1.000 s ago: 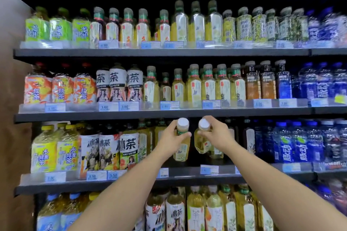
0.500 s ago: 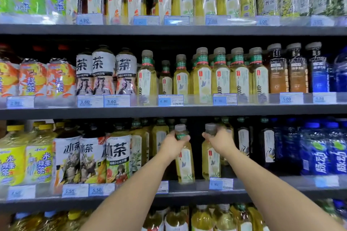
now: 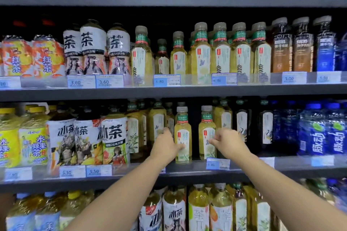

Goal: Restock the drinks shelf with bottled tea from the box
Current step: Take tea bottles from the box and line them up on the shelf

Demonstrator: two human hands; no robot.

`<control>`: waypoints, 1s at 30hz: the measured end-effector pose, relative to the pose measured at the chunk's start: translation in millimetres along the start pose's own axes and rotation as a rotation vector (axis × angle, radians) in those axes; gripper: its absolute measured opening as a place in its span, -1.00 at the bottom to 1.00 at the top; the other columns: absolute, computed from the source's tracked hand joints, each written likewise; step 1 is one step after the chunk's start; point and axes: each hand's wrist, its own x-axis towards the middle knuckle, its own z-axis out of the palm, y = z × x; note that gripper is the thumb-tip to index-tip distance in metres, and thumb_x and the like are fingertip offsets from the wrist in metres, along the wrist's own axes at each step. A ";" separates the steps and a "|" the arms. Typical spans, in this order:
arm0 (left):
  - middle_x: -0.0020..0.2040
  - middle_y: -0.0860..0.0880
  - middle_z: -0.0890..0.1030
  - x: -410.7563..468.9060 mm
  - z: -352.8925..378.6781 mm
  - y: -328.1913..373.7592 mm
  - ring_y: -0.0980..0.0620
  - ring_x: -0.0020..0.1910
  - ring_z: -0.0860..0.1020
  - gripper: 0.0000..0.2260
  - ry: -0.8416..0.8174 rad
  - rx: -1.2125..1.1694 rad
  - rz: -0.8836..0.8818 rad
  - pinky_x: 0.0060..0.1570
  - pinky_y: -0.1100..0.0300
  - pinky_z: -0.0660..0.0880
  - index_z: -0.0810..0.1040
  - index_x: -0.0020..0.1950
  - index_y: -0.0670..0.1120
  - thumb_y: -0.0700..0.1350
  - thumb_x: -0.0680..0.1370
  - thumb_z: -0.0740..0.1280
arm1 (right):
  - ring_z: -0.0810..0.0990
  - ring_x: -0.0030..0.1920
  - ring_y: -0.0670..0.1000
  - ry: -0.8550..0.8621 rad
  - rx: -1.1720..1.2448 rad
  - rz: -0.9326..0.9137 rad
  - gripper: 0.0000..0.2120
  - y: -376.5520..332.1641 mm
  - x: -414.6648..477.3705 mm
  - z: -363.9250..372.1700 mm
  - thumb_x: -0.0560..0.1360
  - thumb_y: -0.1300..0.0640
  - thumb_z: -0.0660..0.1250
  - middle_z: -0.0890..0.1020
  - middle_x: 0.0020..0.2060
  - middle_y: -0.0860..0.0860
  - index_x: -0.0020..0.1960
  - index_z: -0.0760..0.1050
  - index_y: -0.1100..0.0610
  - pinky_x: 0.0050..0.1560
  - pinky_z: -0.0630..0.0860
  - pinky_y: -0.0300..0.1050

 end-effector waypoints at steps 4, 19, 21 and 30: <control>0.02 -0.03 0.58 -28.7 5.8 13.9 -0.02 -0.03 0.57 -0.86 0.032 0.184 0.248 0.03 0.00 0.59 0.56 0.08 -0.09 -0.04 0.61 0.32 | 0.63 -0.11 0.04 -0.089 -0.034 -0.153 -0.72 -2.5 -13.8 3.7 0.63 -0.03 0.23 0.68 -0.11 0.02 0.01 0.64 0.11 -0.13 0.59 -0.09; 0.18 -0.16 0.52 23.3 34.4 24.8 -0.17 0.11 0.58 -0.70 -0.048 0.331 0.133 0.03 -0.02 0.58 0.45 0.30 -0.09 -0.05 0.60 0.35 | 0.45 0.33 0.17 -0.327 -0.157 -0.097 -0.62 -0.1 36.6 41.6 0.66 0.04 0.16 0.46 0.37 0.13 0.46 0.40 -0.01 0.33 0.45 0.03; 0.28 -0.19 0.46 42.3 42.4 25.0 -0.18 0.16 0.56 -0.61 -0.082 0.367 0.123 0.08 -0.04 0.58 0.40 0.39 -0.09 -0.03 0.61 0.35 | 0.46 0.34 0.16 -0.341 -0.150 -0.071 -0.61 3.3 51.4 44.7 0.64 0.03 0.20 0.45 0.39 0.14 0.46 0.41 -0.01 0.36 0.43 0.03; 0.17 -0.15 0.55 99.0 75.5 25.5 -0.18 0.12 0.60 -0.72 -0.064 0.520 0.208 0.01 -0.08 0.59 0.48 0.31 -0.10 -0.19 0.60 0.34 | 0.35 0.45 0.12 -0.403 -0.160 -0.118 -0.53 17.3 116.4 63.3 0.62 0.03 0.24 0.26 0.51 0.07 0.52 0.29 -0.13 0.47 0.29 0.00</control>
